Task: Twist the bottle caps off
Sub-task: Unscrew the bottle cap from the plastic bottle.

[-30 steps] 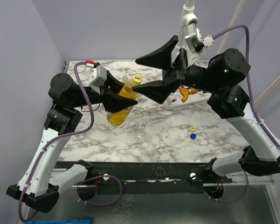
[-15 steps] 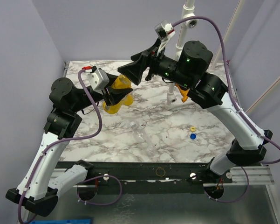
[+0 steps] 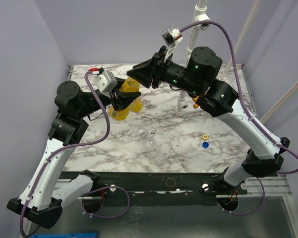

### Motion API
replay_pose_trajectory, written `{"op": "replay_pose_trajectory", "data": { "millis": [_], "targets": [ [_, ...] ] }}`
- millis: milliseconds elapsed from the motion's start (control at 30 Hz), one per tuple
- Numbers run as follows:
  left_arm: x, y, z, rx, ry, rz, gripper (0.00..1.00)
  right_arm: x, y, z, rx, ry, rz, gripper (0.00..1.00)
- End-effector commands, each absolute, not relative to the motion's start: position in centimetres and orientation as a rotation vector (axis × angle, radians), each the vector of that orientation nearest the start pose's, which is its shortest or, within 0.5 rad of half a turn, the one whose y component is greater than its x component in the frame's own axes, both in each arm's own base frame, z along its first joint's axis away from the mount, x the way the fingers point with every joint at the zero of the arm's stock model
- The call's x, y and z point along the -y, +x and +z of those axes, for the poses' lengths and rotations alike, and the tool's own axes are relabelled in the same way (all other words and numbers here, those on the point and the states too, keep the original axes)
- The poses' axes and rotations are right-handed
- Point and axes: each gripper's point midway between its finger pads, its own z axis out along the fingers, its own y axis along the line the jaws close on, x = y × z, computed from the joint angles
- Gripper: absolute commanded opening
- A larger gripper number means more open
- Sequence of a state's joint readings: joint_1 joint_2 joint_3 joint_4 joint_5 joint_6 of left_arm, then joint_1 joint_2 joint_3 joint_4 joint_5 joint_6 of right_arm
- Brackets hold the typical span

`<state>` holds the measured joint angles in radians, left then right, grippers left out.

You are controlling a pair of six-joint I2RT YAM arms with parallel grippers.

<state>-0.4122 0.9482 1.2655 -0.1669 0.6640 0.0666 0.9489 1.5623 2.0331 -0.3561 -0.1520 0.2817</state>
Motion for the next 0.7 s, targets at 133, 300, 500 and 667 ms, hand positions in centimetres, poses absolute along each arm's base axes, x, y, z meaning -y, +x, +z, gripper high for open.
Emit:
{"op": "replay_pose_trajectory", "data": {
  "millis": [133, 300, 500, 667],
  "targets": [
    [24.0, 15.0, 46.2, -1.212, 1.077, -1.258, 0.06, -38.5, 11.5, 55.9, -0.951, -1.223, 1.411, 0.11],
    [24.0, 12.0, 48.1, -1.216, 1.168, -1.451, 0.0, -35.5, 5.0, 54.9, -0.675, -1.51, 1.611, 0.02],
    [23.8, 10.4, 48.2, -1.254, 1.213, -1.562, 0.0, -35.4, 4.7, 54.4, -0.684, -1.56, 1.631, 0.05],
    [24.2, 12.1, 47.7, -1.232, 1.155, -1.466, 0.0, -37.1, 10.4, 56.2, -0.909, -1.232, 1.399, 0.72]
  ]
}}
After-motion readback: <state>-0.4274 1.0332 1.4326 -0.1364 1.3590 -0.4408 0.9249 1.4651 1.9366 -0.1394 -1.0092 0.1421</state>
